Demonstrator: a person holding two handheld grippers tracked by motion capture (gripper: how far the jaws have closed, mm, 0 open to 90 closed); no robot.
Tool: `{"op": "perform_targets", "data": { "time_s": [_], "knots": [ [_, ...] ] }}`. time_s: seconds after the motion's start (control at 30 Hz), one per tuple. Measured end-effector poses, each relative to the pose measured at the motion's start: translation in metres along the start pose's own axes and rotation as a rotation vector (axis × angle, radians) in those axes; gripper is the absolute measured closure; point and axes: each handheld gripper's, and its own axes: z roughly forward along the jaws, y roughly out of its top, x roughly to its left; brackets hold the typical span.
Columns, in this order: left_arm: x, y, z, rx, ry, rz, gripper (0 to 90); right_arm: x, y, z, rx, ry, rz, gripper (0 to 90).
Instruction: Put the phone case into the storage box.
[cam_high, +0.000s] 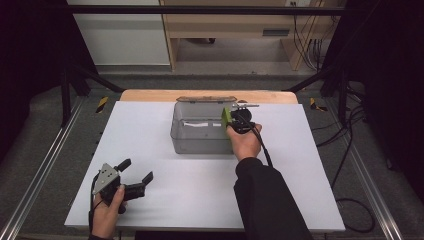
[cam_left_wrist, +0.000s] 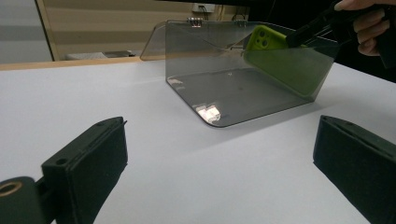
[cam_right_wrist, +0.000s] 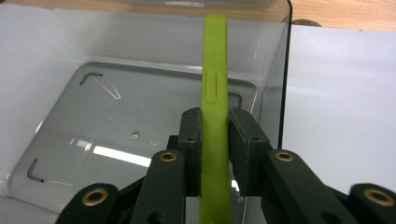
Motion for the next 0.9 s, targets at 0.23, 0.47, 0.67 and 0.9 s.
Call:
{"op": "perform_targets", "data": {
  "time_s": [0.23,0.47,0.67,0.9],
  "knots": [
    [0.0,0.0,0.0,0.001,-0.001,0.0,2.8,0.001,0.0,0.0,-0.001,0.005,-0.001,73.2],
    [0.0,0.0,0.001,0.004,-0.003,0.006,2.8,0.004,0.002,-0.005,-0.02,0.001,-0.019,72.1],
    [-0.001,0.0,0.001,0.005,-0.002,0.007,2.8,0.006,0.004,-0.01,-0.034,0.014,-0.026,72.3],
    [-0.001,0.0,0.001,0.004,-0.002,0.008,2.8,0.005,0.005,-0.015,-0.061,0.028,-0.029,72.4]
  ]
}}
